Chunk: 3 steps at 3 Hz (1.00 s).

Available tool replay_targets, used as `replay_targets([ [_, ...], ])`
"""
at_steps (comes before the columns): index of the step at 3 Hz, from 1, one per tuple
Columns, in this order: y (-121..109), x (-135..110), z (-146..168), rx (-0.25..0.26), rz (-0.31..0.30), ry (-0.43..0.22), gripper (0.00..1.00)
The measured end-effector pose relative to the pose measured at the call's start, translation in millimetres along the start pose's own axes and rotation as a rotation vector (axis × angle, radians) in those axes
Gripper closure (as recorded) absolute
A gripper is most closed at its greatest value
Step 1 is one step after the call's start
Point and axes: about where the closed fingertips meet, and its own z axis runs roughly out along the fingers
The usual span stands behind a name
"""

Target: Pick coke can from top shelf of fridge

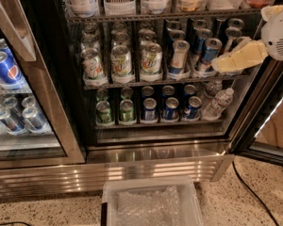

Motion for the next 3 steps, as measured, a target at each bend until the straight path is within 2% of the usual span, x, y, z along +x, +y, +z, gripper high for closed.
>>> replay_targets([
  [1,-13,-11,8,0.046,0.007,-0.074,0.00],
  [3,-39,-24,7,0.154,0.023,-0.193,0.38],
])
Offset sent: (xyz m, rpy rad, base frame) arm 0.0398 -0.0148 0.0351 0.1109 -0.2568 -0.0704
